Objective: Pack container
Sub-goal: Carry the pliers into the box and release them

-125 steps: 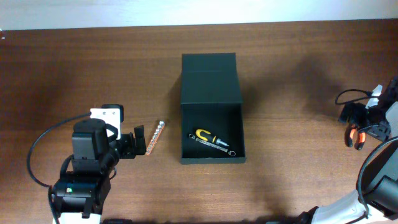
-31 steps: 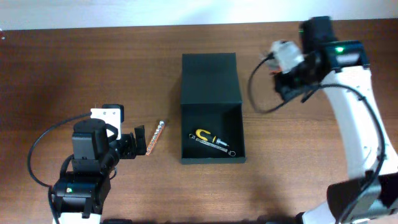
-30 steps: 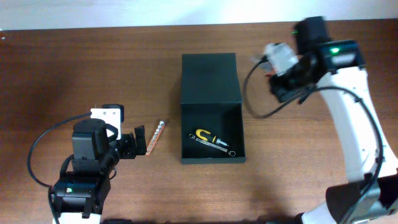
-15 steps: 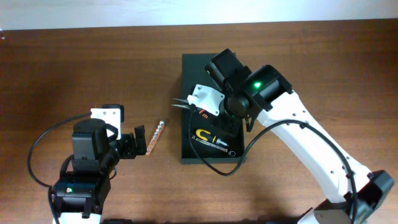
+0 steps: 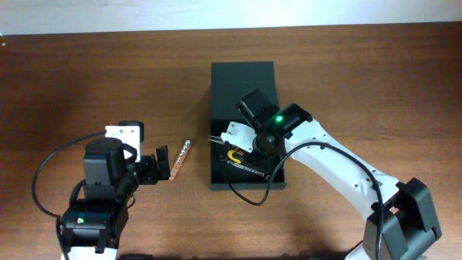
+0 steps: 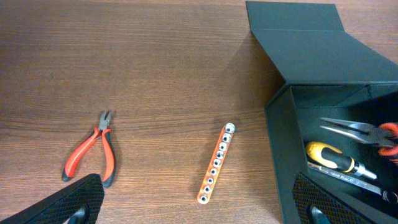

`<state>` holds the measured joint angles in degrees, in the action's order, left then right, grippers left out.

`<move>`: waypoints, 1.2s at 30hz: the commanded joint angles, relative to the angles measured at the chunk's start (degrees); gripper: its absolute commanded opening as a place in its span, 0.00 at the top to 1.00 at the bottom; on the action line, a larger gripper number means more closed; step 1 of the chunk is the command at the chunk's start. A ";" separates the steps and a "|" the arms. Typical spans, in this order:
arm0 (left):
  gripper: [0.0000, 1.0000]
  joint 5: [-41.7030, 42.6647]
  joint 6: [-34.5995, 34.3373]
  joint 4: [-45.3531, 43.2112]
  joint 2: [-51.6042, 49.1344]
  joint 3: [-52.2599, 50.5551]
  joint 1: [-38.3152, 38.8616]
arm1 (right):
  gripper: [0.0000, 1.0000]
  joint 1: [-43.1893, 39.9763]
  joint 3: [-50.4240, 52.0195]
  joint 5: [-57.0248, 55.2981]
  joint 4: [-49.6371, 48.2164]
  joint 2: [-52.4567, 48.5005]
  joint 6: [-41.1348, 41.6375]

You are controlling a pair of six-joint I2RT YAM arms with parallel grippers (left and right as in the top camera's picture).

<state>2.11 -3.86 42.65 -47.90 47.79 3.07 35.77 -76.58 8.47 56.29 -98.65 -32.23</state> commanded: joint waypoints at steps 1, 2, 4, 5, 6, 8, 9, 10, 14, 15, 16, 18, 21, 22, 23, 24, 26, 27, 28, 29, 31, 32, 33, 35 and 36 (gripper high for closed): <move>0.01 0.44 0.90 -0.13 -0.04 0.94 -0.24 | 0.96 -1.09 1.77 0.07 -4.39 0.63 -0.55; 0.01 0.44 0.90 -0.15 -0.04 0.94 -0.24 | 0.96 -1.64 1.77 0.04 -5.40 0.44 -0.55; 0.01 0.44 0.90 -0.13 -0.04 0.94 -0.24 | 0.96 -3.30 1.77 -0.07 -7.69 -0.28 -0.55; 0.01 0.44 0.90 -0.11 -0.04 0.94 -0.24 | 0.96 -4.37 1.77 -0.04 -8.48 -1.05 -0.57; 0.01 0.44 0.90 0.04 -0.04 0.94 -0.24 | 0.96 -5.49 1.79 -0.02 -8.90 -1.97 -0.59; 0.01 0.44 0.90 0.24 -0.04 0.94 -0.24 | 0.96 -7.04 1.79 0.15 -8.94 -3.52 -0.57; 0.01 0.44 0.90 0.26 -0.04 0.94 -0.24 | 0.96 -7.39 1.79 0.20 -8.94 -4.00 -0.57; 0.01 0.44 0.90 0.26 -0.04 0.94 -0.24 | 0.96 -7.74 1.79 0.17 -8.94 -4.39 -0.59; 0.01 0.42 0.90 0.24 -0.04 0.94 -0.24 | 0.96 -7.67 1.79 0.37 -8.98 -5.01 -1.38; 0.01 0.42 0.90 0.24 -0.04 0.94 -0.24 | 0.96 -7.67 1.79 0.52 -8.98 -5.01 -1.68; 0.01 0.42 0.92 0.24 -0.04 0.94 -0.24 | 0.96 -7.67 1.79 0.59 -9.01 -5.01 -1.68; 0.01 0.39 0.90 0.24 -0.04 0.94 -0.24 | 0.96 -7.67 1.79 0.59 -8.94 -5.03 -1.66; 0.01 0.42 0.90 0.24 -0.04 0.94 -0.24 | 0.96 -7.65 1.79 0.63 -8.92 -5.03 -1.66; 0.01 0.42 0.92 0.24 -0.04 0.94 -0.24 | 0.96 -7.67 1.79 1.11 -8.76 -5.03 -1.68; 0.01 0.42 0.90 0.24 -0.04 0.94 -0.24 | 0.96 -7.67 1.79 1.75 -8.50 -5.03 -1.66; 0.01 0.42 0.90 0.24 -0.04 0.94 -0.24 | 0.96 -7.67 1.79 2.01 -8.28 -5.05 -1.66; 0.01 0.42 0.90 0.24 -0.04 0.94 -0.24 | 0.96 -7.67 1.81 2.82 -7.19 -5.79 -1.64; 0.01 0.42 0.90 0.24 -0.04 0.94 -0.24 | 0.96 -7.67 1.81 3.10 -6.75 -6.03 -1.66; 0.01 0.42 0.90 0.24 -0.04 0.94 -0.24 | 0.96 -7.65 1.88 3.48 -6.14 -6.64 -1.64; 0.01 0.42 0.90 0.24 -0.04 0.94 -0.24 | 0.96 -7.67 2.05 3.61 -6.12 -6.86 -1.64; 0.01 0.44 0.90 0.24 -0.04 0.94 -0.24 | 0.96 -7.67 2.89 3.61 -6.43 -6.97 -1.66; 0.01 0.44 0.90 0.24 -0.04 0.94 -0.24 | 0.96 -7.67 3.06 3.61 -6.45 -6.97 -1.66; 0.01 0.44 0.90 0.24 -0.04 0.94 -0.24 | 0.96 -7.67 3.08 3.61 -6.45 -6.97 -1.66; 0.01 0.42 0.90 0.24 -0.04 0.94 -0.24 | 0.96 -7.67 3.08 3.63 -6.47 -6.97 -1.64; 0.01 0.44 0.90 0.24 -0.04 0.94 -0.24 | 0.85 -7.67 3.08 3.69 -6.43 -6.97 -1.62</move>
<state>2.11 -3.86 42.89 -47.90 47.79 3.07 28.14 -73.71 10.87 49.84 -105.34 -33.50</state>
